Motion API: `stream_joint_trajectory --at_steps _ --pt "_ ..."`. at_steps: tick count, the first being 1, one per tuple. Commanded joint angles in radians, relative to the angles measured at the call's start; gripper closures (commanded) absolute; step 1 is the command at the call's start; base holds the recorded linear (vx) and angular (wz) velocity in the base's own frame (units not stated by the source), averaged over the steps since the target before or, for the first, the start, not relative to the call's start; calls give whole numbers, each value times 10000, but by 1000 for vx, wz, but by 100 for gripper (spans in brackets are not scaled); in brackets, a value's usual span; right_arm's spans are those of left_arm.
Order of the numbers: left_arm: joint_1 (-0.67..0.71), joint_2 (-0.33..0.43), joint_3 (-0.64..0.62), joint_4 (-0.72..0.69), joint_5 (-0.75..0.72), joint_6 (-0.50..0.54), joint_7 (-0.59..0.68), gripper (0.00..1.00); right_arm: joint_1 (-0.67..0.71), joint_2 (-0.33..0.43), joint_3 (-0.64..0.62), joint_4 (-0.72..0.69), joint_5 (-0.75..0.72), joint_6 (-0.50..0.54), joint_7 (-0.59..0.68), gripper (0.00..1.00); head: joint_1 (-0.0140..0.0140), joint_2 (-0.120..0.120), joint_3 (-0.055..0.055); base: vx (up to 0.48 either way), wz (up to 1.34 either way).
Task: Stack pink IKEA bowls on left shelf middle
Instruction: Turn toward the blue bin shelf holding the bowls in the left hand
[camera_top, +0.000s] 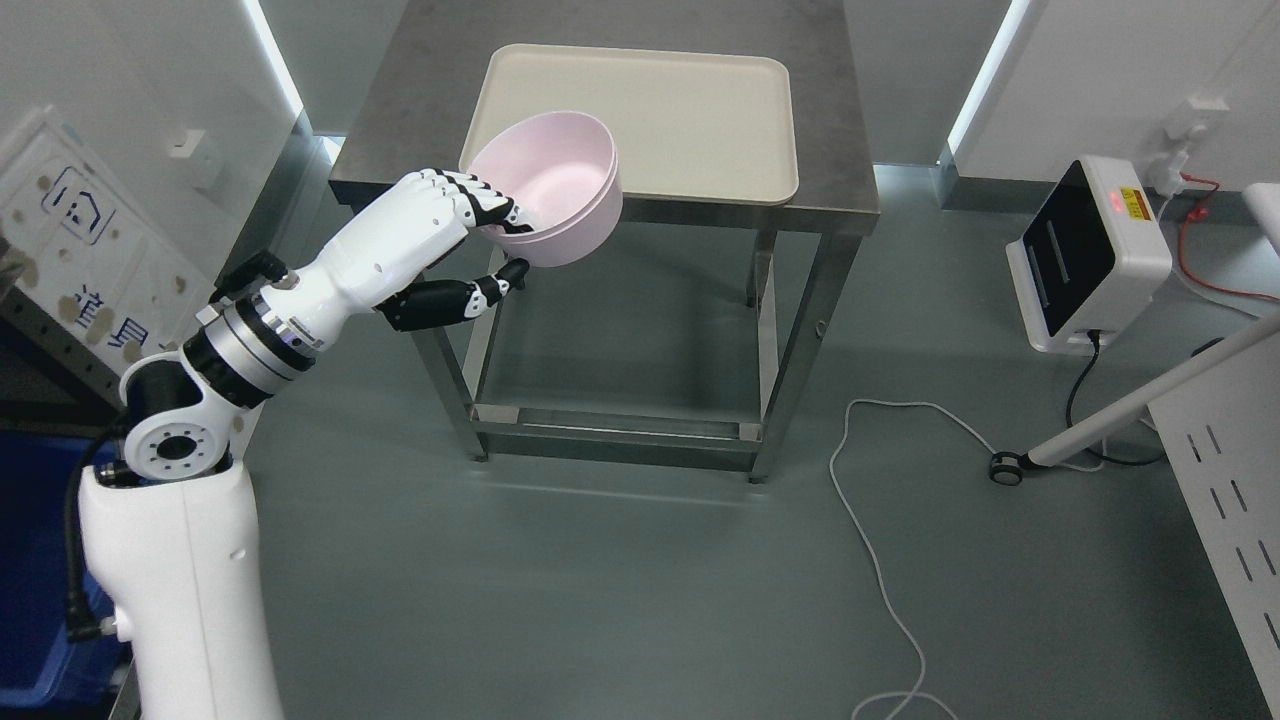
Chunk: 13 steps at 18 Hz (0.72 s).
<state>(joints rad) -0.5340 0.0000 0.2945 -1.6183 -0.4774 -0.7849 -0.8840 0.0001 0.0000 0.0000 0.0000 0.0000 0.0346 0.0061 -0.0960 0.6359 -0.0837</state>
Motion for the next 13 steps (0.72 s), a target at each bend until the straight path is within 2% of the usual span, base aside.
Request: stream_joint_trajectory --at_steps 1,9,13 --pt "-60 175 -45 14 4 -5 4 98 290 -175 -107 -337 0 7 1 0 0 0 0 -363 157" --pt "-29 175 -61 -1 -12 -5 20 98 290 -175 -107 -337 0 7 1 0 0 0 0 -358 301" --pt "-45 175 -30 -1 -12 -5 20 98 290 -175 -107 -337 0 7 1 0 0 0 0 -378 633"
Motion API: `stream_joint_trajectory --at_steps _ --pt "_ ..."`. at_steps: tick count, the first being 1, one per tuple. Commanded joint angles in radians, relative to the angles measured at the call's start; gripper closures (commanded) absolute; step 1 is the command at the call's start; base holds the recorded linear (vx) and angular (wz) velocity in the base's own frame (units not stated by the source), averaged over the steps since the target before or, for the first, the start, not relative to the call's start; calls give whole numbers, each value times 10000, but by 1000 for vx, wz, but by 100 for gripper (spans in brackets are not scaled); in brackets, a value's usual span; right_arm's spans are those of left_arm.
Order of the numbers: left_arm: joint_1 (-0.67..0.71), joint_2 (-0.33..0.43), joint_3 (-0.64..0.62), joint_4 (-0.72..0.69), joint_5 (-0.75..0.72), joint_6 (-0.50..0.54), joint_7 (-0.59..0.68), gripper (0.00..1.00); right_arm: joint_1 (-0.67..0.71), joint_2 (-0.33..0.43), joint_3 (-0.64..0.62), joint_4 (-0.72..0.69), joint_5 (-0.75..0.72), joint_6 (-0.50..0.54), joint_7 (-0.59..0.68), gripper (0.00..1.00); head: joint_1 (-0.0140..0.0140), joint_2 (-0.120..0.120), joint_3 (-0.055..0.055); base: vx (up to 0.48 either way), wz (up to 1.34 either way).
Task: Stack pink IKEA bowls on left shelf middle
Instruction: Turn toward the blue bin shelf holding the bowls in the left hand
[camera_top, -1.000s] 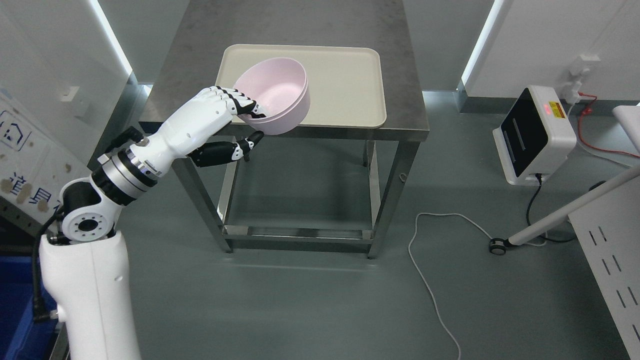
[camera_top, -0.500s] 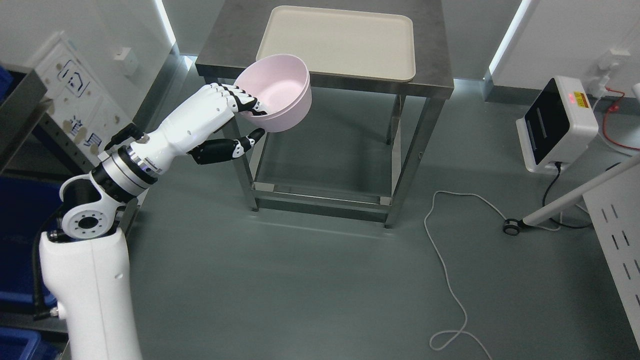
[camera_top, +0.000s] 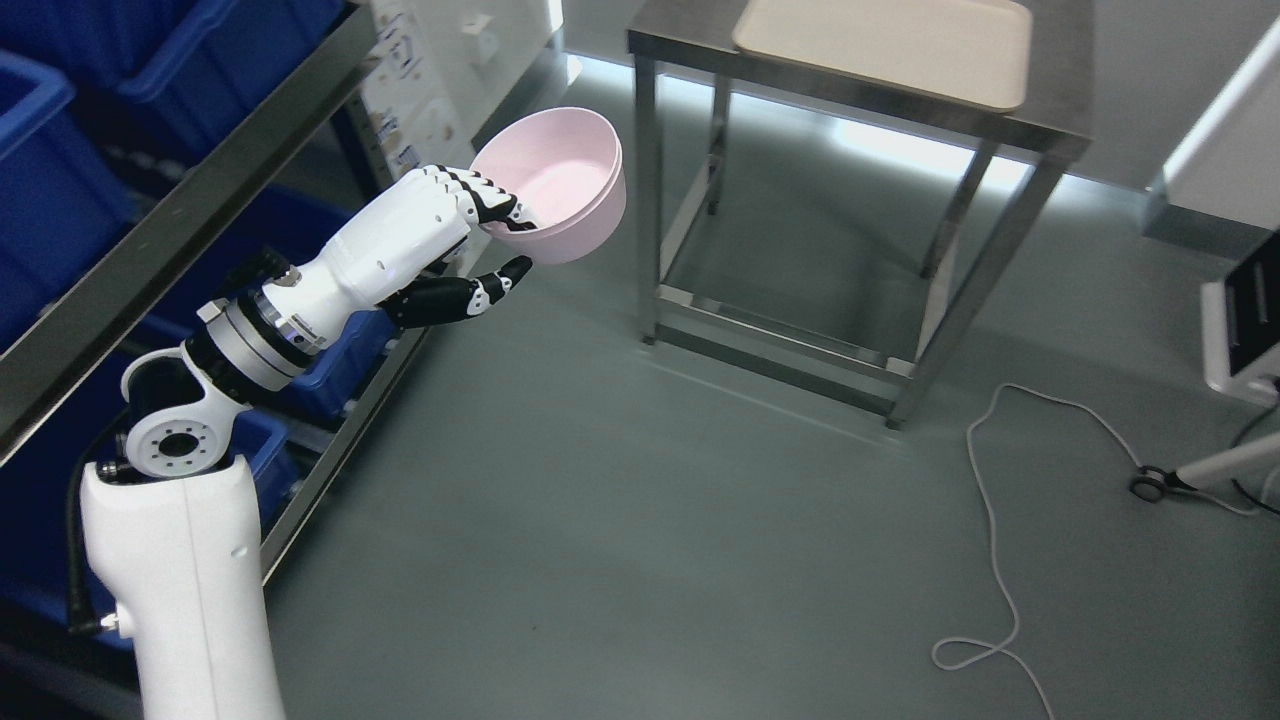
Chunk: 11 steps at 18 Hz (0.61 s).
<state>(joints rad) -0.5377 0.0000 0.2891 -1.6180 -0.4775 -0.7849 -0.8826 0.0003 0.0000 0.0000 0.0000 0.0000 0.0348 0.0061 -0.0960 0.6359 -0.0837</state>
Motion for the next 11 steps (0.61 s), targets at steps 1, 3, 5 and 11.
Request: stream_joint_trajectory --at_steps 1,3,5,11 --pt "-23 175 23 -3 -11 -5 21 98 289 -175 -107 -338 0 4 0 0 0 0 0 -344 775" --pt "-23 175 23 -3 -11 -5 21 97 289 -175 -107 -338 0 4 0 0 0 0 0 -342 799" --pt "-23 175 38 12 -11 -5 36 97 289 -175 -107 -338 0 4 0 0 0 0 0 -310 851" --pt "-38 175 268 12 -11 -5 82 97 289 -175 -122 -338 0 4 0 0 0 0 0 -217 930"
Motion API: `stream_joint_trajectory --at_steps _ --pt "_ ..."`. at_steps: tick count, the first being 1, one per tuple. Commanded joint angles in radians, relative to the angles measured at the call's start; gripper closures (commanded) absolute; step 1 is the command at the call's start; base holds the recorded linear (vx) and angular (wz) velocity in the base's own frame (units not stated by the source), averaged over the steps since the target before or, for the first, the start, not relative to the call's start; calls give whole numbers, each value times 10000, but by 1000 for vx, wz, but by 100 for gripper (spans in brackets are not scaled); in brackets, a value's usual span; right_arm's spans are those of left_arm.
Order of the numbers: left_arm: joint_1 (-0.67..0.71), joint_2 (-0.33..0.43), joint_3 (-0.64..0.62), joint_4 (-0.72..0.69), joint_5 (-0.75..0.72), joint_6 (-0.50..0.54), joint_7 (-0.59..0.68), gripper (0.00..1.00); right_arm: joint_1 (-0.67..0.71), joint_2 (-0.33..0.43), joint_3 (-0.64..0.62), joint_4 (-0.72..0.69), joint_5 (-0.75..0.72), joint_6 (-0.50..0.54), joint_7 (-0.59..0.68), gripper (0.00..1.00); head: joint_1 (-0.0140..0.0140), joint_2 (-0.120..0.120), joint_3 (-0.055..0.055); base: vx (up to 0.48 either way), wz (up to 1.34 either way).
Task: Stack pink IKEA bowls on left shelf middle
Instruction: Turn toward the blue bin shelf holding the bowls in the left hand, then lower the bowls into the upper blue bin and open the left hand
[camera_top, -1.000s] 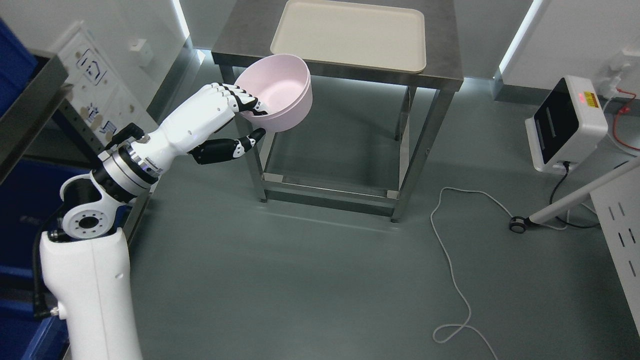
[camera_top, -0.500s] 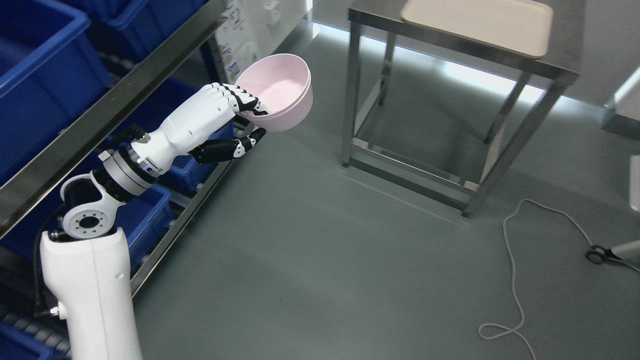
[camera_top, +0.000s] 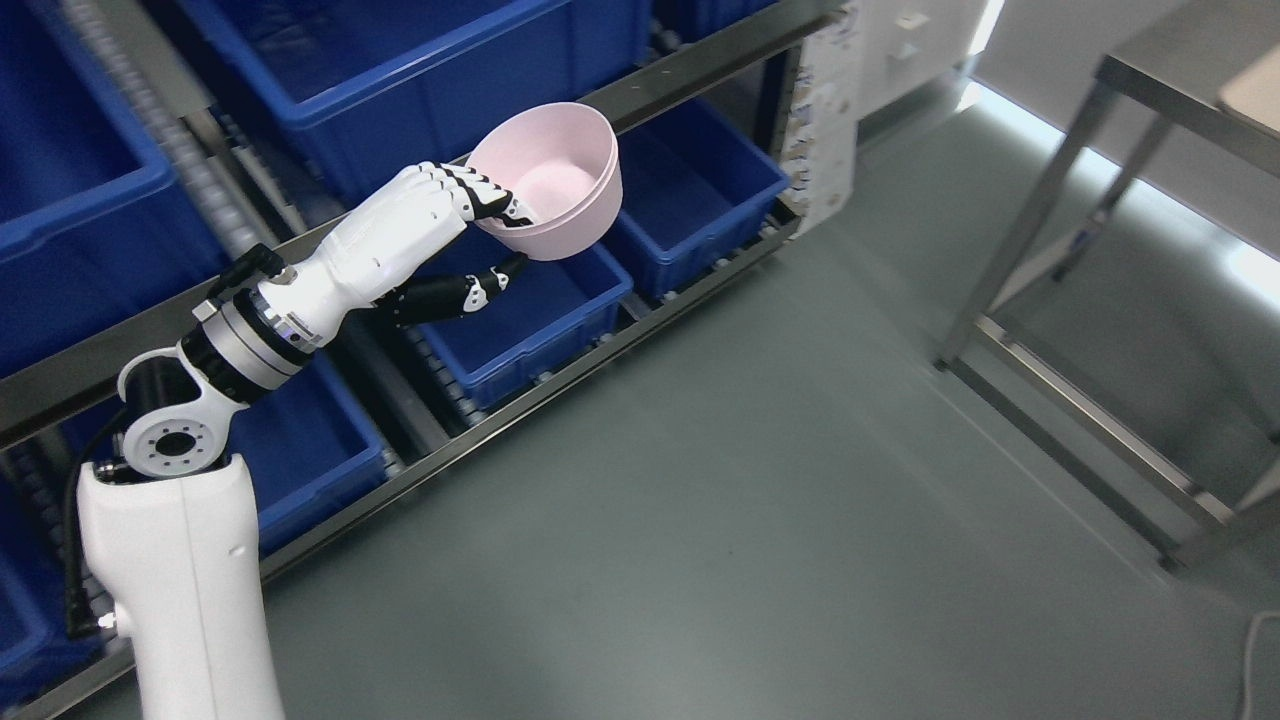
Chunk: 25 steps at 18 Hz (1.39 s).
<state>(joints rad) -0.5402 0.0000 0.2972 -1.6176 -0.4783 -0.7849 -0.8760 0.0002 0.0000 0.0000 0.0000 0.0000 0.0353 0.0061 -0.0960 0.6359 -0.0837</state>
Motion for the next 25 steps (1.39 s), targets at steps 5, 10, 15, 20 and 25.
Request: stream_joint_trajectory --at_steps 5,10,15,20,25 --pt "-838 175 189 54 -49 -5 62 97 289 -175 -108 -337 0 -15 0 0 0 -3 0 -135 959" --pt "-2724 175 280 1569 -1533 -5 276 97 289 -175 -107 -337 0 -15 0 0 0 -4 0 -61 747" --pt "-4137 175 112 2767 -2792 608 845 97 289 -175 -107 -337 0 0 0 0 0 -5 0 29 375" --pt "-4431 175 112 3091 -3117 654 845 97 289 -175 -107 -337 0 -15 0 0 0 -5 0 43 101" --pt "-4752 413 -209 3519 -3102 930 860 97 289 -175 -107 -337 0 0 0 0 0 -5 0 40 87"
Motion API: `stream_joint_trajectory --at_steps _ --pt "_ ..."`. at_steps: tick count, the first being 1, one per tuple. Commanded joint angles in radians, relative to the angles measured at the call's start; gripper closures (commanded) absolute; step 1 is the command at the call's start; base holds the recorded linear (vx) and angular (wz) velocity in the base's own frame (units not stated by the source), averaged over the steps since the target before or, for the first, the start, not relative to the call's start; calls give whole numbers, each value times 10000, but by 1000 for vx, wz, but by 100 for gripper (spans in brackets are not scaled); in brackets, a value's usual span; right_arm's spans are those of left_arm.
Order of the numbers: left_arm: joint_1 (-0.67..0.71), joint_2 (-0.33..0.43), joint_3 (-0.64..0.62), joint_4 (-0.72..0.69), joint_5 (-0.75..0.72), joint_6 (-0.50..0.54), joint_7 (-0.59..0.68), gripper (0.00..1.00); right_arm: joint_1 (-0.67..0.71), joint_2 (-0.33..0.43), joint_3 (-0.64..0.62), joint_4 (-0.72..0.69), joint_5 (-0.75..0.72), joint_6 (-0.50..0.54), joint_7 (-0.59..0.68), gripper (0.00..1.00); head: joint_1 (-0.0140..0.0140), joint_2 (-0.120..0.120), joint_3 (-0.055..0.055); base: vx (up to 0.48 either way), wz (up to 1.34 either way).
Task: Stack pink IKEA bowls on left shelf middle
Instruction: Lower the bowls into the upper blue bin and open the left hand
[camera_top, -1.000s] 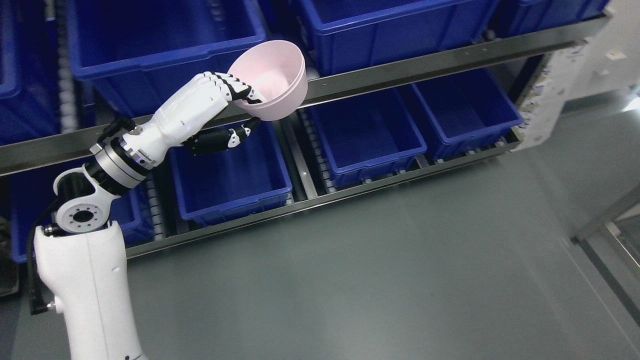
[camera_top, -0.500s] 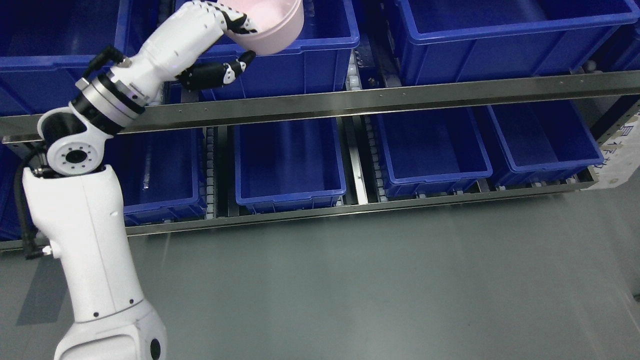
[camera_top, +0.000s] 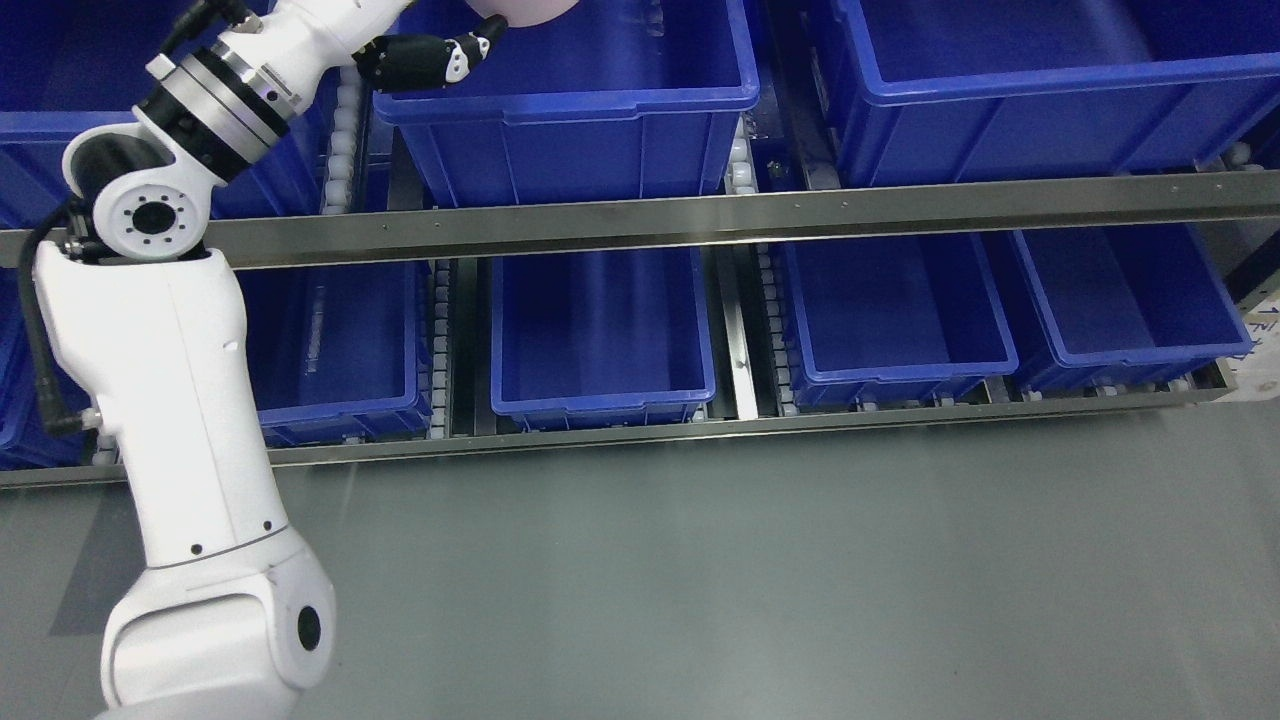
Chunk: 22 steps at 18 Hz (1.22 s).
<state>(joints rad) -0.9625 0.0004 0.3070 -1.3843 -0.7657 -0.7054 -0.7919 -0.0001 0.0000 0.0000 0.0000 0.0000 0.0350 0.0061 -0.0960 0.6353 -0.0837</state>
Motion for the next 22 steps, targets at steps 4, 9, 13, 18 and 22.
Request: stream_joint_trajectory --at_steps 4,9,13,18,22 --pt "-607 517 -462 1646 -304 212 34 97 292 -175 -123 -337 0 2 0 0 0 0 0 49 56" --pt "-576 517 -554 1770 -519 212 279 97 292 -175 -107 -337 0 2 0 0 0 0 0 90 46" --pt "-622 502 -569 1816 -504 212 295 97 292 -175 -107 -337 0 -13 0 0 0 0 0 137 -17" --pt "-775 533 -723 1816 -504 258 310 97 292 -175 -107 -337 0 2 0 0 0 0 0 176 -131" --pt "-960 762 -738 1816 -519 595 295 96 292 -175 -123 -337 0 2 0 0 0 0 0 143 -110"
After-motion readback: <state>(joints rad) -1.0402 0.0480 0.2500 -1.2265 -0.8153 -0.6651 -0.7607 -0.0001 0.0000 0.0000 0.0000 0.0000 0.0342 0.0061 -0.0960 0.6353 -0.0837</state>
